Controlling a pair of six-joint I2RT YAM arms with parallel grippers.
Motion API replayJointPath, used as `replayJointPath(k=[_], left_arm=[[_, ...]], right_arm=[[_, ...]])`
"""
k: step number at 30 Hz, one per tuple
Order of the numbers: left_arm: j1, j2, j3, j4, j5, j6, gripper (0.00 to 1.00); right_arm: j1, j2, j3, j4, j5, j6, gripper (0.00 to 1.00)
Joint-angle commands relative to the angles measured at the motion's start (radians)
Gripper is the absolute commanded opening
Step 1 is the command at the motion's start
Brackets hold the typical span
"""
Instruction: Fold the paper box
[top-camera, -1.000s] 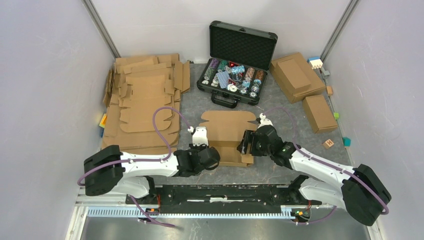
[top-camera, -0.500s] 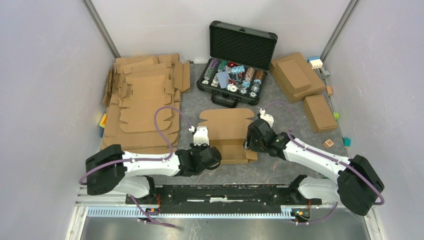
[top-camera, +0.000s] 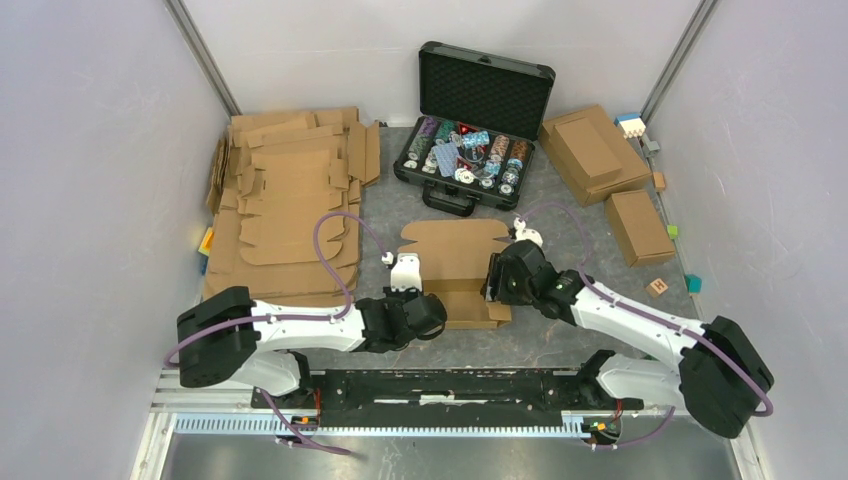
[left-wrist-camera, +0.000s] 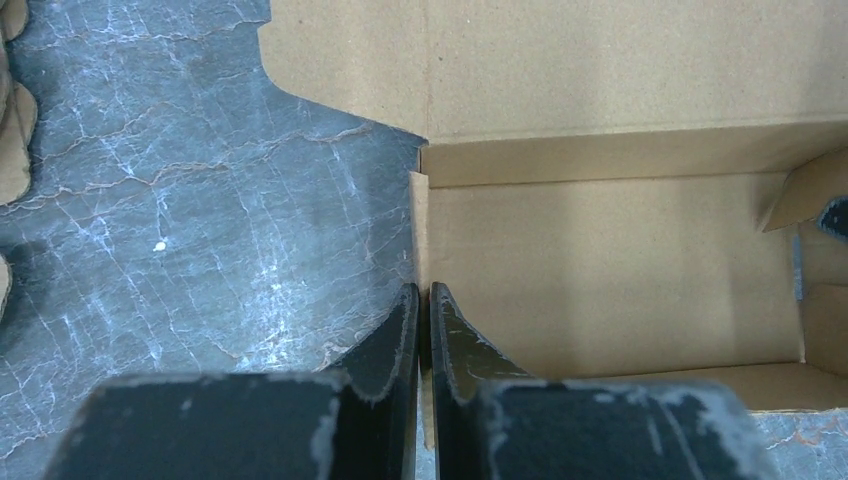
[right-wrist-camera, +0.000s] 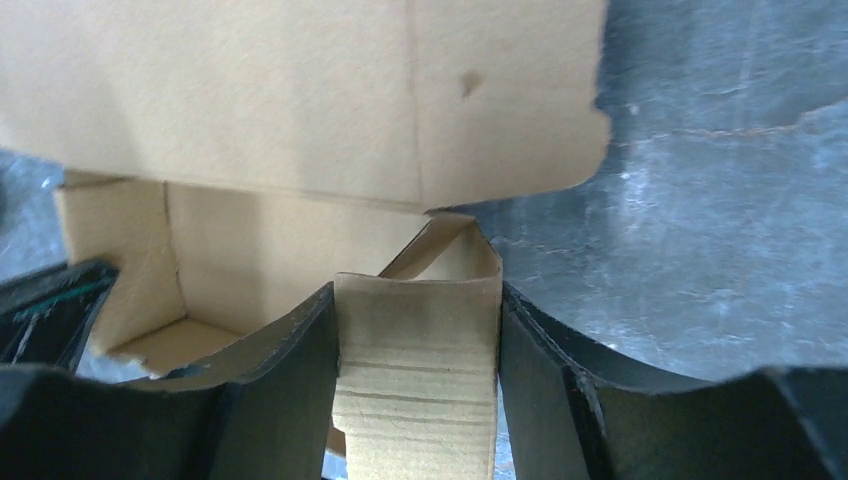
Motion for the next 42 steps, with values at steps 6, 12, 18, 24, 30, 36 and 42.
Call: replayJointPath(k=[6,12,18,24,30,36,42], left_arm=[[-0.006,0.016,0.047,-0.005,-0.055,-0.020,0.02],[-0.006,0.022,0.048,-0.005,-0.052,-0.020,0.02],[-0.008,0.023,0.052,-0.004,-0.049,-0.020,0.02],[-0.010,0.033,0.059,-0.005,-0.050,-0.020,0.02],[-0.012,0.032,0.067,-0.025,-0.062,-0.030,0.02],[-0.014,0.027,0.060,-0.033,-0.068,-0.039,0.03],[-0.014,0.026,0.060,-0.047,-0.072,-0.050,0.03]], right_arm=[[0.004,-0.113,-0.094,0.200,-0.191,-0.058,0.78],[0.006,-0.122,-0.107,0.210,-0.233,-0.059,0.75],[0.006,-0.134,-0.120,0.216,-0.212,-0.067,0.65],[0.013,-0.044,-0.090,0.181,-0.154,-0.081,0.57],[0.059,0.050,0.007,0.033,0.016,-0.081,0.50],[0.069,0.040,0.031,-0.071,0.146,-0.054,0.35],[0.069,0.027,0.020,-0.096,0.190,-0.067,0.24]])
